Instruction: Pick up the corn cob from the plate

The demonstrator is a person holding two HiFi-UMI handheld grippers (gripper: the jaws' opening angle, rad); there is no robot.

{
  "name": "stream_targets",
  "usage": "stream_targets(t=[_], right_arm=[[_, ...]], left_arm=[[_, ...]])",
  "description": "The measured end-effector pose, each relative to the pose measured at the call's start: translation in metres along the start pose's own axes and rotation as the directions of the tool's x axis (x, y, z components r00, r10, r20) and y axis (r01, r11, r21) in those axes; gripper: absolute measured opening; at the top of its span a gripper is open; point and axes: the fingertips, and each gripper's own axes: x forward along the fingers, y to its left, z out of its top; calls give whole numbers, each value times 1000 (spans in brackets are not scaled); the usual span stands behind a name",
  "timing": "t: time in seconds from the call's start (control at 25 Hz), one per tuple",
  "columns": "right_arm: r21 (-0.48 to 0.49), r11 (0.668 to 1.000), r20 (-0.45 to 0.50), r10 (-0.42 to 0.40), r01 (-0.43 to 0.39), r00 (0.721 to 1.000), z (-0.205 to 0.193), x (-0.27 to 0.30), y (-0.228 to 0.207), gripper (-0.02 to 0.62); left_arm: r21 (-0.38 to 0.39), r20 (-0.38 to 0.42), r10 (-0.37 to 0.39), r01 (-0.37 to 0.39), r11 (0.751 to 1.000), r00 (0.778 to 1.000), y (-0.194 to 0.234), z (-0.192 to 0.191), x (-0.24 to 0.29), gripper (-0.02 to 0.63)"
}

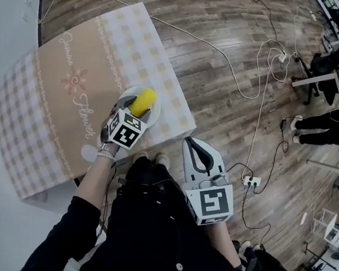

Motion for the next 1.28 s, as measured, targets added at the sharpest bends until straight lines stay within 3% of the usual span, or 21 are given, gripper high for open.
stream_targets(t=[0.4,0.84,1.28], right_arm=[[-12,1000,-15,-21,21,1000,6,-2,-3,43],[-36,999,24,12,-11,1000,10,-2,1,43],[-80,995,60,59,-54,996,22,-4,6,43]], left_arm=[[4,-4,-4,4,1000,1000,-3,-1,-5,253],[-30,53,1,0,1000,999,-7,9,-25,253],[-9,101,35,-35,999,994,-13,22,-53,253]])
